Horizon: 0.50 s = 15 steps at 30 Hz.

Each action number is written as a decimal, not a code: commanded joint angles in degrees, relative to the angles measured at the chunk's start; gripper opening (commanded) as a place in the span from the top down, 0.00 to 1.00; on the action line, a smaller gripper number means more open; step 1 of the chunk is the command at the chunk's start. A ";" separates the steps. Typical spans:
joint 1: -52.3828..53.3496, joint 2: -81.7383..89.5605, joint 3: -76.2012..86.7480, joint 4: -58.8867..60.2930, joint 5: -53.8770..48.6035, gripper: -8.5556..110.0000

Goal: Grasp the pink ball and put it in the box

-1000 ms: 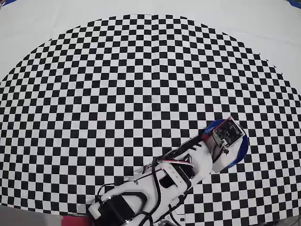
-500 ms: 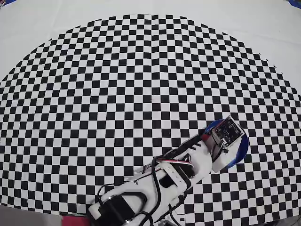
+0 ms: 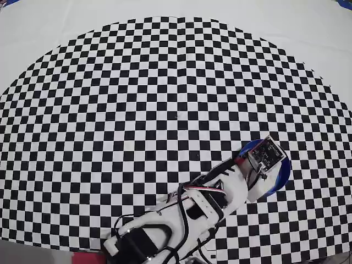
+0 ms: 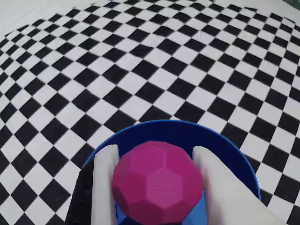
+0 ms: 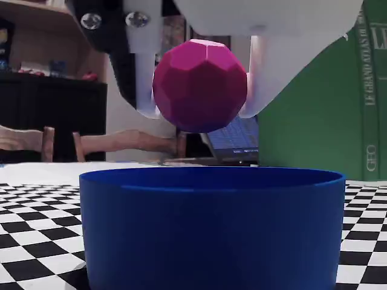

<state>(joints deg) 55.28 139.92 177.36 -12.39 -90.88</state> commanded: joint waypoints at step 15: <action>0.62 -2.20 0.44 0.18 0.35 0.93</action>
<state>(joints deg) 55.28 138.34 177.36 -12.30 -90.88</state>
